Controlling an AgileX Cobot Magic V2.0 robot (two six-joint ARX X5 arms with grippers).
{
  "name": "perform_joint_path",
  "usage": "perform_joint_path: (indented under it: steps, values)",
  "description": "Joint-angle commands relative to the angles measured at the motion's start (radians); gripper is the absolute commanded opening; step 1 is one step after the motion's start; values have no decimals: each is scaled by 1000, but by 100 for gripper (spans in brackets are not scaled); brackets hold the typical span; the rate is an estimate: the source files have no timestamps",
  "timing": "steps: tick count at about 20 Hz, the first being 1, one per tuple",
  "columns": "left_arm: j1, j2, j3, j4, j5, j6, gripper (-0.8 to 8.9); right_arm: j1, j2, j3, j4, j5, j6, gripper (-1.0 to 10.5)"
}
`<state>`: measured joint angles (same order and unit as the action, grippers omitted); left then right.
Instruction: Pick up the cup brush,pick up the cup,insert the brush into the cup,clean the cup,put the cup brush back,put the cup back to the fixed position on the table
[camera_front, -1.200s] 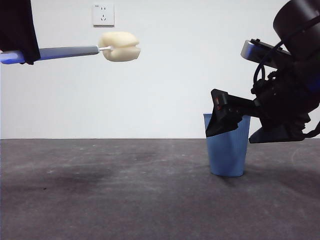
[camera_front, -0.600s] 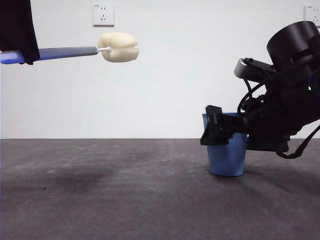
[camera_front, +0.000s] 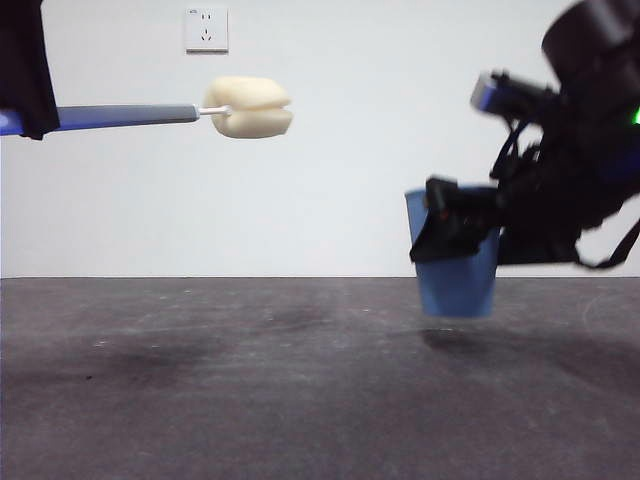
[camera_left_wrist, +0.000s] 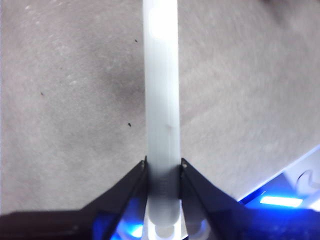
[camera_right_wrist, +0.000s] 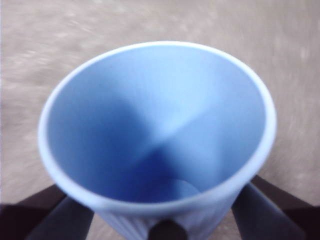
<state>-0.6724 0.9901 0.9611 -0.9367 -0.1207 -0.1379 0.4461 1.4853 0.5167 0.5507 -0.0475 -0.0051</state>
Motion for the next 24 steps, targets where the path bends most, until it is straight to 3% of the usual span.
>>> perform_joint_path:
  steps: [1,5,9,12,16,24]
  values:
    - [0,-2,-5,-5,31,137,-9,19,-107,34,-211,30,-125,-17]
    - [-1,2,-5,-11,97,241,-9,74,-206,153,-643,162,-290,-17]
    - [-3,29,-5,-77,130,330,-9,169,-212,255,-909,365,-494,-17]
    - [-16,42,-5,-120,130,388,-9,230,-212,294,-968,468,-618,-17]
    - [-58,42,-5,-138,130,428,-9,283,-212,301,-995,528,-754,-17]
    - [-141,88,-5,-127,130,396,-9,376,-210,301,-1008,605,-855,-17]
